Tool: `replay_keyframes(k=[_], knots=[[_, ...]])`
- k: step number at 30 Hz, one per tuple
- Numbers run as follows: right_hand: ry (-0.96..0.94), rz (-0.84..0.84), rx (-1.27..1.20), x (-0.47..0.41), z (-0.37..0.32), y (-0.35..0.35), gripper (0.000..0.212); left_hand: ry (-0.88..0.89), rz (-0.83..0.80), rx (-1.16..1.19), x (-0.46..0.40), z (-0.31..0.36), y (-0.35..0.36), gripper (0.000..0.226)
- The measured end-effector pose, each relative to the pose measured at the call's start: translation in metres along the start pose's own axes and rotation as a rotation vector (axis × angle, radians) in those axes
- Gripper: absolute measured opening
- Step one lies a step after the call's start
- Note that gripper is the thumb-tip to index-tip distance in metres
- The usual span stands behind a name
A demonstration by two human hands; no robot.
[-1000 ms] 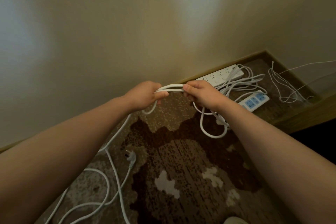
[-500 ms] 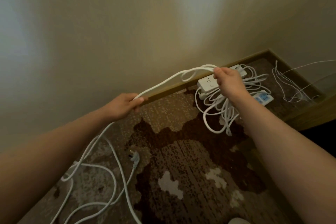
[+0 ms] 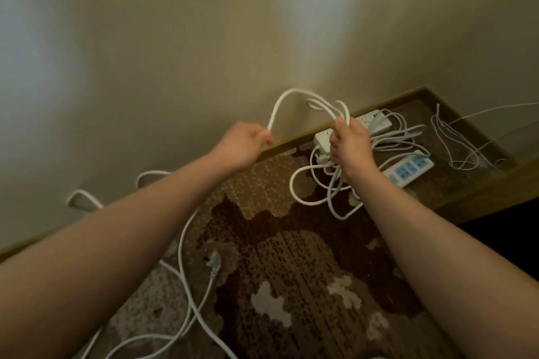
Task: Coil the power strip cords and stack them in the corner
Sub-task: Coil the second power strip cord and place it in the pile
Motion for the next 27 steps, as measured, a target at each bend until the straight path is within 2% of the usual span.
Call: replay_keyframes(k=[3,5,8,12,18,22,27], knots=[[-0.055,-0.069,0.095,0.007,0.004,0.011,0.021,-0.065,-0.151,-0.257,0.016,-0.038,0.042,0.031],[-0.064,-0.111,0.125,0.012,0.01,0.018,0.019,-0.042,-0.096,-0.348,0.017,-0.043,0.049,0.03],[-0.077,-0.149,0.242,0.02,0.021,0.028,0.025,0.028,-0.006,-0.363,0.01,-0.028,0.054,0.027],[-0.142,-0.174,0.333,0.026,0.021,0.041,0.029,0.072,-0.195,-0.458,0.014,-0.018,0.093,0.022],[-0.084,-0.077,0.272,0.014,0.014,0.036,0.029,0.029,-0.183,-0.288,0.001,-0.01,0.091,0.03],[0.033,-0.175,0.084,0.014,0.027,0.044,0.027,0.026,-0.252,-0.304,-0.001,-0.009,0.099,0.032],[-0.01,-0.208,0.124,0.014,0.022,0.049,0.03,0.049,-0.246,-0.232,-0.003,-0.008,0.105,0.034]])
Point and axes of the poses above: each hand's wrist, its own x-axis away from the middle knuckle, its own y-axis out of the palm, z = x × y, the point moved 9 cm from there along -x, towards the middle knuckle
